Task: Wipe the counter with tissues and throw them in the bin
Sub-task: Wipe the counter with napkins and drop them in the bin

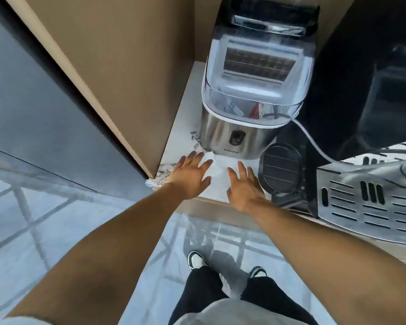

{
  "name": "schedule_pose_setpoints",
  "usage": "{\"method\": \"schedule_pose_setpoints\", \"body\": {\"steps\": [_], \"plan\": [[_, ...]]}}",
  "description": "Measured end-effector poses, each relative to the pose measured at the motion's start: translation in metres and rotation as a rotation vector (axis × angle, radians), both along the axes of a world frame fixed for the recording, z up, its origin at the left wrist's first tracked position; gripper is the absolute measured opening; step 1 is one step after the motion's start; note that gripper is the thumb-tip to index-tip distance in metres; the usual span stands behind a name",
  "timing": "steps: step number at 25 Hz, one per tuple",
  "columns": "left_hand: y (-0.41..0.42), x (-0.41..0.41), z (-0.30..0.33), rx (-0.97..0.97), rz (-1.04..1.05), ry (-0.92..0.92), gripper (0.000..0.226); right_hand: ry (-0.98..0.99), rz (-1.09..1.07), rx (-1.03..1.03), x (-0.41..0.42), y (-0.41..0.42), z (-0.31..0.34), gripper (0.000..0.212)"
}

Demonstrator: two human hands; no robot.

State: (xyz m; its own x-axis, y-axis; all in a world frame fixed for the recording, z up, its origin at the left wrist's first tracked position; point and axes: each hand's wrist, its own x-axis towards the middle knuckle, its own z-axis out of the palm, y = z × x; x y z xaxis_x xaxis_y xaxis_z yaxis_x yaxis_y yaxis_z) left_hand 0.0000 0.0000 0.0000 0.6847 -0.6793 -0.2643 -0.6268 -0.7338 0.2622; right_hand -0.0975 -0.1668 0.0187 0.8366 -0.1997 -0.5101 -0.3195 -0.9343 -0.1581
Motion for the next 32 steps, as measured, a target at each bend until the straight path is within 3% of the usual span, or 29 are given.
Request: {"method": "schedule_pose_setpoints", "body": {"steps": [3, 8, 13, 19, 32], "plan": [[-0.004, 0.009, -0.008, 0.002, -0.033, -0.008, 0.053, 0.007, -0.075, -0.014, 0.001, -0.006, -0.005, 0.074], [-0.008, 0.009, -0.018, 0.023, -0.067, -0.012, 0.066, -0.105, -0.025, -0.081, -0.002, -0.010, -0.015, 0.067], [-0.015, 0.004, -0.021, 0.002, -0.067, -0.129, 0.056, -0.155, -0.067, -0.052, -0.001, -0.013, -0.022, 0.060], [-0.016, -0.007, -0.010, 0.011, -0.017, -0.048, 0.046, -0.121, -0.145, 0.046, -0.006, -0.016, -0.018, 0.031], [-0.051, -0.109, 0.026, 0.035, 0.056, -0.030, 0.024, -0.220, -0.141, 0.156, -0.118, -0.048, -0.005, 0.026]]}}
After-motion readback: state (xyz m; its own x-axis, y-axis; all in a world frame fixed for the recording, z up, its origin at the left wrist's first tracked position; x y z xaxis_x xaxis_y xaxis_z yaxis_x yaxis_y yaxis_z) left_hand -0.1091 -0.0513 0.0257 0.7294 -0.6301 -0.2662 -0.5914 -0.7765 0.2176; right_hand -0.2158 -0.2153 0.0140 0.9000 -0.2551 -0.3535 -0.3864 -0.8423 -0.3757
